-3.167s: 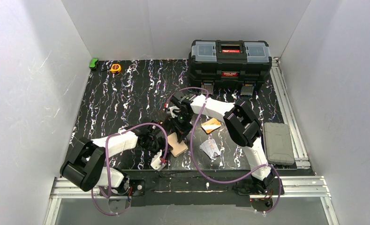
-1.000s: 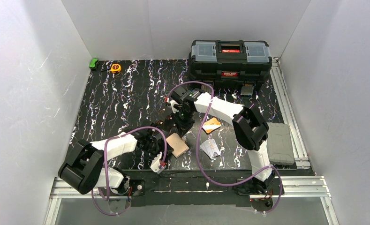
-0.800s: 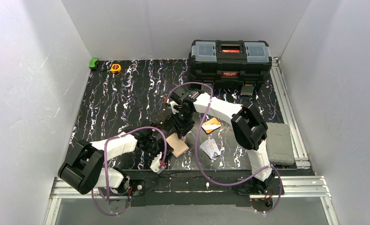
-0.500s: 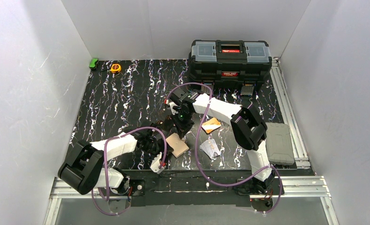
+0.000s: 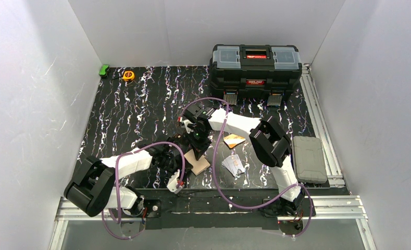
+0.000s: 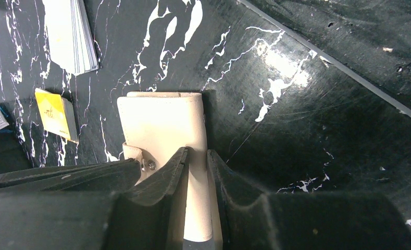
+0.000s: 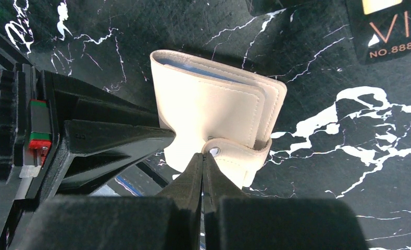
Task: Put the credit cards into the card holder
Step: Close the card holder at the center of the board.
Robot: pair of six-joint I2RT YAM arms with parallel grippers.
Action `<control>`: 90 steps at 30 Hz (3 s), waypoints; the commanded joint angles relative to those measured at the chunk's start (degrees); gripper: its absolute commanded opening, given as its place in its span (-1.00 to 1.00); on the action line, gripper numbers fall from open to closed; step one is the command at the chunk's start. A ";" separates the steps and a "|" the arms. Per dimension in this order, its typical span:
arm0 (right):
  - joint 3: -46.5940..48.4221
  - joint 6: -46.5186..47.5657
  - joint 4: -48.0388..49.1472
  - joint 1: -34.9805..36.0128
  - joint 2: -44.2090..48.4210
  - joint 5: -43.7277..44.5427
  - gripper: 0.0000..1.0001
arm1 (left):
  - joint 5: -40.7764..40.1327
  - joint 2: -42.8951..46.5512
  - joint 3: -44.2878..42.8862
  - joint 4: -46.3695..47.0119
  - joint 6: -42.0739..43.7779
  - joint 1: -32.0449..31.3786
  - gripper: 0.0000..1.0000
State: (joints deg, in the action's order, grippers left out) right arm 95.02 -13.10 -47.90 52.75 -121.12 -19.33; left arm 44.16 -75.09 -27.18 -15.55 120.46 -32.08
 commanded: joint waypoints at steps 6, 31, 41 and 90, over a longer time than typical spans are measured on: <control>-0.65 0.01 1.04 -0.02 -0.41 -0.85 -0.97 | -0.04 -0.28 2.37 -4.86 11.05 -0.70 -0.63; 0.34 0.48 0.86 -0.02 -2.76 0.07 -0.97 | 0.00 -0.31 2.58 -4.16 10.83 -1.14 -0.66; -0.22 0.39 0.71 -0.01 -3.45 1.59 -0.97 | 0.13 -0.20 2.42 -4.09 10.74 -1.32 -0.66; -8.37 -1.92 6.83 -5.65 11.35 -6.24 -0.12 | -0.74 1.71 3.33 -4.23 8.69 -1.41 -0.69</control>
State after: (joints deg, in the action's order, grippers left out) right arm 85.17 -15.57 -37.87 46.11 -114.48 -36.32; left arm 43.31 -73.76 -25.85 -13.91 120.46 -32.86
